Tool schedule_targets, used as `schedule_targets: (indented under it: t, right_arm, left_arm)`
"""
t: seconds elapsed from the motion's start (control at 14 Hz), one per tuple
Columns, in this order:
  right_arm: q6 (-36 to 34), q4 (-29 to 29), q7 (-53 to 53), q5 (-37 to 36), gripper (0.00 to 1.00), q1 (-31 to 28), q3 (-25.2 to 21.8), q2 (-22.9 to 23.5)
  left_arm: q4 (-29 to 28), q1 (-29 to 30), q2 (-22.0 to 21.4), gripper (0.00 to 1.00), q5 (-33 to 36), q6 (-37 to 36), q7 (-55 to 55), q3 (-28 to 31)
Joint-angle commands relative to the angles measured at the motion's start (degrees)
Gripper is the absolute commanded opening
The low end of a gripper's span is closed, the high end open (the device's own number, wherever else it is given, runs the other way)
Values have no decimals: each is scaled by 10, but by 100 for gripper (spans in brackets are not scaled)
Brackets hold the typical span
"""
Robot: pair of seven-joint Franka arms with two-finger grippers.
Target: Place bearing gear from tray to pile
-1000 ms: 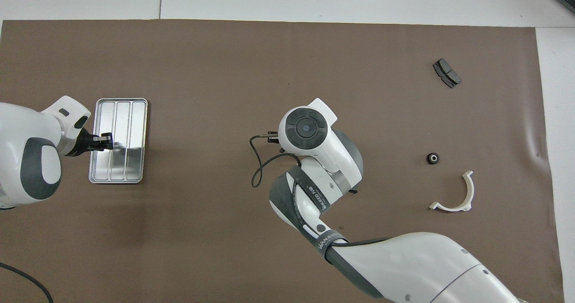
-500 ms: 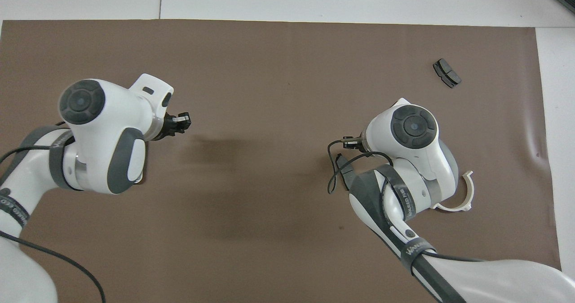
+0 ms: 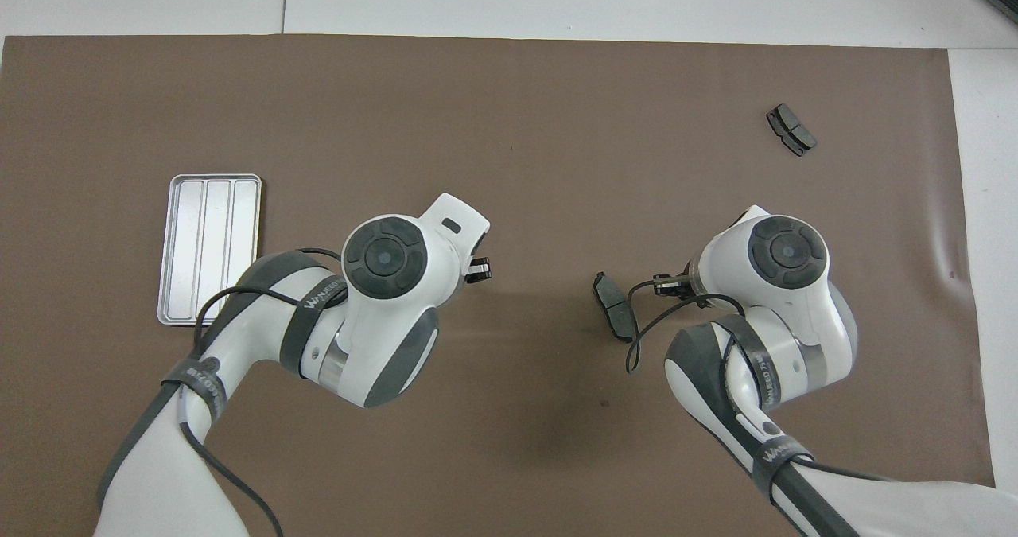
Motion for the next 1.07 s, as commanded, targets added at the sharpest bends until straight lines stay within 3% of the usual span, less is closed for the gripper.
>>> schedule_targets:
  t: [0.0, 0.07, 0.14, 0.21, 0.29, 0.5, 0.64, 0.86, 1.0]
  right_arm:
    - [40, -39, -23, 2, 29, -20, 9, -20]
    - [39, -38, -24, 2, 54, -21, 9, -20]
    - [38, -37, -23, 2, 91, -21, 9, -18]
    - [34, -31, -20, 2, 100, -21, 9, -17]
    - [28, -18, -17, 2, 100, -18, 9, -17]
    - [-16, 31, -10, 26, 100, -10, 10, -7]
    - [-20, 53, 0, 48, 100, 10, 10, 1]
    - [-15, 88, 52, 55, 100, 50, 11, 22]
    - [-16, 127, 102, 55, 100, 93, 11, 48]
  left_arm:
    - [21, -16, 41, 3, 19, 28, -1, 10]
    - [22, -17, 41, 29, 19, 32, 1, 9]
    - [23, -17, 41, 59, 19, 35, 0, 9]
    - [29, -16, 41, 95, 20, 32, 2, 9]
    - [36, -9, 40, 100, 20, 28, 5, 10]
    - [50, 27, -4, 100, 20, -3, 9, 14]
    - [97, 71, -27, 100, 20, -91, 36, 14]
    - [208, 157, -27, 100, 14, -253, 149, 12]
    - [242, 219, -29, 100, 3, -310, 240, 11]
